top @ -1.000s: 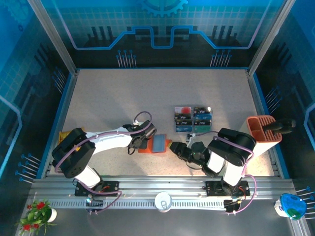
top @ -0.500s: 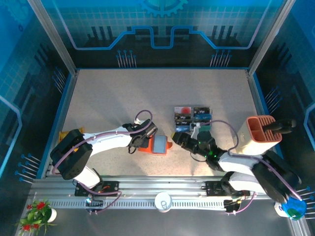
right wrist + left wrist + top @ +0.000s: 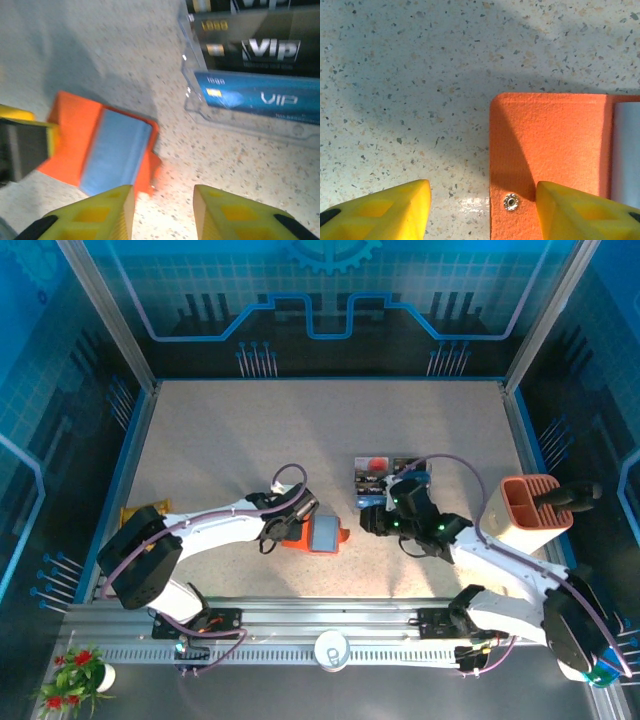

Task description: Put the credit cards into the card holder

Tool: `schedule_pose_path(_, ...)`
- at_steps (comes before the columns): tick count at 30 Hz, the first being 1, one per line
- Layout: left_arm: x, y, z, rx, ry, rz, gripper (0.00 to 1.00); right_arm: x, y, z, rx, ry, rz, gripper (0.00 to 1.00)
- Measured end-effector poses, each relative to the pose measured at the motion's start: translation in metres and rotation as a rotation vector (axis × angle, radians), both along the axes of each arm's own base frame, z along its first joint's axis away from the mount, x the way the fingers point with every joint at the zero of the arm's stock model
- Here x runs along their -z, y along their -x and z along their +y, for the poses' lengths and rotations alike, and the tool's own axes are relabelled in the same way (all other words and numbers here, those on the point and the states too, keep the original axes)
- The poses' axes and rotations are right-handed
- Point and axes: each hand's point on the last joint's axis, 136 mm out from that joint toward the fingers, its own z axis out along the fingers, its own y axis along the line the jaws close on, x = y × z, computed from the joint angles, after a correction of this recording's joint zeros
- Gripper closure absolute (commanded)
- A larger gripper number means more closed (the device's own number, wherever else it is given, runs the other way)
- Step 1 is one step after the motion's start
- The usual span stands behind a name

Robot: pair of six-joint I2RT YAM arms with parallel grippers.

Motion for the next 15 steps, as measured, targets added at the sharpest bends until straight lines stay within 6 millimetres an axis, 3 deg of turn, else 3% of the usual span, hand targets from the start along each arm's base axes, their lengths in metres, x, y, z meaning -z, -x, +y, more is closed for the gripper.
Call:
schedule_pose_path(6, -0.001, 0.001, 0.001, -0.006, 0.005, -0.002, 0.41, 0.029, 0.0, 0.004, -0.029, 0.072, 0.064, 0.7)
schedule_pose_path(15, -0.001, 0.0, 0.0, -0.006, 0.005, -0.003, 0.42, 0.038, -0.017, 0.018, -0.036, 0.081, 0.072, 0.74)
